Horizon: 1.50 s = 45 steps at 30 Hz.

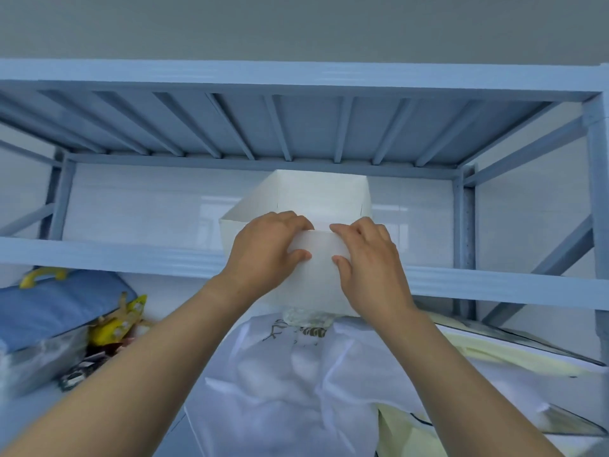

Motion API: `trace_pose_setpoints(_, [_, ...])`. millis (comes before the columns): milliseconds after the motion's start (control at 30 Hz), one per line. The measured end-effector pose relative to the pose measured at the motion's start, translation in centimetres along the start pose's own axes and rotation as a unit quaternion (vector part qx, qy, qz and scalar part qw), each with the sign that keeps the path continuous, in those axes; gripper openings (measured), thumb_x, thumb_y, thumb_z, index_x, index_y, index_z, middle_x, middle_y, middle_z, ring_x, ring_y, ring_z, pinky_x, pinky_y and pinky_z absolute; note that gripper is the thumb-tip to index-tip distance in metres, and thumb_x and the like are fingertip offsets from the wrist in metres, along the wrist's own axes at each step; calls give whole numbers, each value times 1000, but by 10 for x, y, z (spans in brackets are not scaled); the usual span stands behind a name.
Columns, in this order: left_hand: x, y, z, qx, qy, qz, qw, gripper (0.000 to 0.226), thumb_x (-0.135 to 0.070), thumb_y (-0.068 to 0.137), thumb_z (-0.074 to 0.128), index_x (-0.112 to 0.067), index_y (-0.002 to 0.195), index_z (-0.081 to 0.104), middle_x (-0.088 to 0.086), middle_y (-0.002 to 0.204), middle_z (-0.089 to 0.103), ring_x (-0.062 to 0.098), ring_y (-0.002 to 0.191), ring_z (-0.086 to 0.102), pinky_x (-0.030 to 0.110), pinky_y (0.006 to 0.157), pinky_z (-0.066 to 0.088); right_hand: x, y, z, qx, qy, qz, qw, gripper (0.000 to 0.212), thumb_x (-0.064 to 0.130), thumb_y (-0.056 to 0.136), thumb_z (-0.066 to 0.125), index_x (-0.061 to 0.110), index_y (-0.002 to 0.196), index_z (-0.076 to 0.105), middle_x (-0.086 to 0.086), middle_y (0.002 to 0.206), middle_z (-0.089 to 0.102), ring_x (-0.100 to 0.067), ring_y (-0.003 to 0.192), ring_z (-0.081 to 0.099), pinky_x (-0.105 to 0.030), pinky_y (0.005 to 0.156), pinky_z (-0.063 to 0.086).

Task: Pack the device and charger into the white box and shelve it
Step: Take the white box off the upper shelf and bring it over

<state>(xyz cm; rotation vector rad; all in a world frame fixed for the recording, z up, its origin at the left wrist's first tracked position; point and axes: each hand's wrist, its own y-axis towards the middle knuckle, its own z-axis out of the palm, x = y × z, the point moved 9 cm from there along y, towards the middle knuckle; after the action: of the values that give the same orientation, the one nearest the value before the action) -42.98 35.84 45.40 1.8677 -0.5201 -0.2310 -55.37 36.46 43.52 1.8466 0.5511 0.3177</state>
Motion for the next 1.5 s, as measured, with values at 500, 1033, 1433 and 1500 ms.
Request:
trace_pose_setpoints(500, [16,-115,-109,9,140,-65,988,24,-20,75,73,-14,97,65,4,91,68,31,81,59,33,66,40,123,-46,-2,-24,220,-78,972,27,-6,72,69,4,97,65,-11,85,64,-33,84,54,-34,73,45])
trace_pose_setpoints(1033, [115,-291,-397,79,444,-172,876,27,-25,71,78,-17,95,69,1,86,69,30,71,60,34,65,41,460,-81,20,-5,523,-133,842,26,1,65,78,9,88,68,-5,78,67,-27,77,56,-23,63,37])
trace_pose_setpoints(1433, [115,-453,-625,128,583,-315,738,30,-26,77,72,-22,106,66,-2,93,67,25,86,59,33,78,34,736,-166,-37,59,703,-184,685,31,5,65,80,6,94,70,-9,84,71,-30,78,60,-27,67,41])
trace_pose_setpoints(1500, [110,-467,-654,130,603,-334,712,29,-27,77,72,-21,105,66,-2,94,67,26,88,59,34,79,35,771,-174,-50,67,727,-192,656,31,5,66,80,6,95,70,-10,85,71,-31,79,60,-28,68,42])
